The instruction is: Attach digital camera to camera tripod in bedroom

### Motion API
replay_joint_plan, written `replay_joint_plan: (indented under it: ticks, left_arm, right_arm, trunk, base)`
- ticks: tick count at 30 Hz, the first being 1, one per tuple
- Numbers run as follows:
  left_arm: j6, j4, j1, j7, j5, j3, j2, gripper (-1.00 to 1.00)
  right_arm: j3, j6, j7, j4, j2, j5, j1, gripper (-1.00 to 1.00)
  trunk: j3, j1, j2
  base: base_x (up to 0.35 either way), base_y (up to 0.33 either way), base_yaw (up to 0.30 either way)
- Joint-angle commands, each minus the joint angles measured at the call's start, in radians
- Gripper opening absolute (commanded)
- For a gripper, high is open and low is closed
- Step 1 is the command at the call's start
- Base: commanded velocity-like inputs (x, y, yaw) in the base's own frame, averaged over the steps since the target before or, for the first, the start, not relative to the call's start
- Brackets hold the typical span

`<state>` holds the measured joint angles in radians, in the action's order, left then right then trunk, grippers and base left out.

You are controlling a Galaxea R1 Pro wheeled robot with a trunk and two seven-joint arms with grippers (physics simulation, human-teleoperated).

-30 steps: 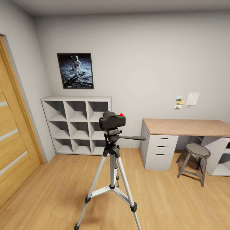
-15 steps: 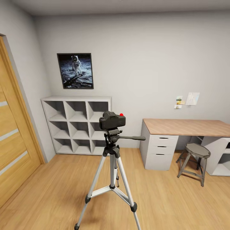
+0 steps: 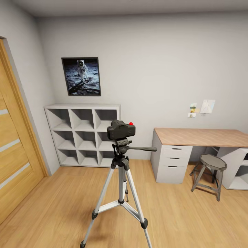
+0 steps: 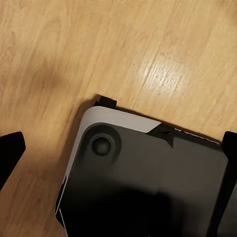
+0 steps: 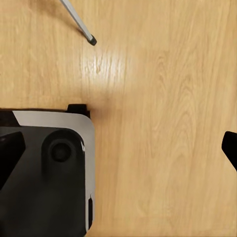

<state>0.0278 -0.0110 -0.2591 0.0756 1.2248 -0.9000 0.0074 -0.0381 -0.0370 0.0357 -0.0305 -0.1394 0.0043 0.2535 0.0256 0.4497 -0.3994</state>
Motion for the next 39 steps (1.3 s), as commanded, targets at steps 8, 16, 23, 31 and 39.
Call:
replay_joint_plan:
  ticks: [8,16,23,31,39]
  left_arm:
    - [0.003,-0.001,0.0,0.004,0.007,-0.009,0.0,1.0]
    - [0.003,-0.001,0.0,0.004,0.006,-0.01,0.0,1.0]
    - [0.003,-0.001,0.0,0.004,0.006,-0.007,0.0,1.0]
    - [0.003,-0.001,0.0,0.004,0.006,-0.01,0.0,1.0]
    - [0.003,-0.001,0.0,0.004,0.006,-0.007,0.0,1.0]
  right_arm:
    - [-0.005,-0.006,0.003,-0.003,0.0,0.001,0.001,1.0]
    - [-0.005,-0.014,0.003,-0.002,0.002,0.003,0.001,1.0]
    - [-0.004,-0.015,0.003,-0.002,0.022,-0.001,0.001,1.0]
    - [-0.003,-0.015,0.003,-0.002,0.036,0.0,0.001,1.0]
    - [-0.003,-0.015,0.003,-0.002,0.038,0.0,0.001,1.0]
  trunk:
    - [0.0,0.0,-0.001]
    - [0.0,0.0,-0.001]
    - [0.0,0.0,-0.001]
    - [0.0,0.0,-0.001]
    - [0.0,0.0,-0.001]
  base:
    - [0.0,0.0,0.0]
    - [0.0,0.0,0.0]
    - [0.0,0.0,0.0]
    - [0.0,0.0,0.0]
    - [0.0,0.0,0.0]
